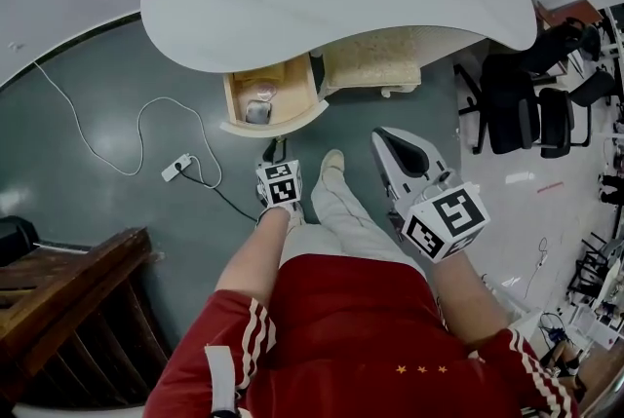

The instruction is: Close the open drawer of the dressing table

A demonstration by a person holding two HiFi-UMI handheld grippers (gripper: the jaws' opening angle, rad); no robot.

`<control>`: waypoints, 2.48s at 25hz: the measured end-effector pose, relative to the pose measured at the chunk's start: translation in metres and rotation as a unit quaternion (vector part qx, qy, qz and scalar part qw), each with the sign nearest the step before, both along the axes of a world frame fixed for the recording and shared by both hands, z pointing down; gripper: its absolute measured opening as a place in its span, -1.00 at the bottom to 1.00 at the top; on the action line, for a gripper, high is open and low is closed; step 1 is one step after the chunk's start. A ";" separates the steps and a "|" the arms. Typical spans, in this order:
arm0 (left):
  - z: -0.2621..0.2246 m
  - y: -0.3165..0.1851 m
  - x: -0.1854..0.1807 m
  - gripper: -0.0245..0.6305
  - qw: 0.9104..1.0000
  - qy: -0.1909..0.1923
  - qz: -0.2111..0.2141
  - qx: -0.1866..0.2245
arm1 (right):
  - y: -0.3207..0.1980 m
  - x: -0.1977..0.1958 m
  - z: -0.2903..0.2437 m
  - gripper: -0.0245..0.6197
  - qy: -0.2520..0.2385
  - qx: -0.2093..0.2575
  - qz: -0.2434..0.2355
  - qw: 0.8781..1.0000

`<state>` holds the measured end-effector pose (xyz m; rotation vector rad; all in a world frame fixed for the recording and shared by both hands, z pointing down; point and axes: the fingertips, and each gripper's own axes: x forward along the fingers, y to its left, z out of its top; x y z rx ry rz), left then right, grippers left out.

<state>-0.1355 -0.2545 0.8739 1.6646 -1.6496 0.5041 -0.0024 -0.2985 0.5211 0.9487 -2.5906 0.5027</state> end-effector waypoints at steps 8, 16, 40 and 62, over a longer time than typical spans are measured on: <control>0.001 -0.029 -0.011 -0.59 1.000 -0.013 -0.004 0.003 | -0.023 0.011 0.008 -0.91 0.009 0.001 0.002 1.000; -0.002 -0.053 -0.020 -0.60 1.000 -0.009 -0.018 -0.003 | -0.051 0.007 0.033 -0.92 0.007 -0.005 -0.018 1.000; -0.004 -0.120 -0.048 -0.60 0.999 -0.007 -0.046 0.012 | -0.124 -0.026 0.140 -0.93 -0.008 -0.054 -0.050 0.997; -0.001 -0.180 -0.071 -0.60 0.998 -0.017 -0.045 0.035 | -0.142 -0.043 0.170 -0.92 -0.039 -0.057 -0.044 0.997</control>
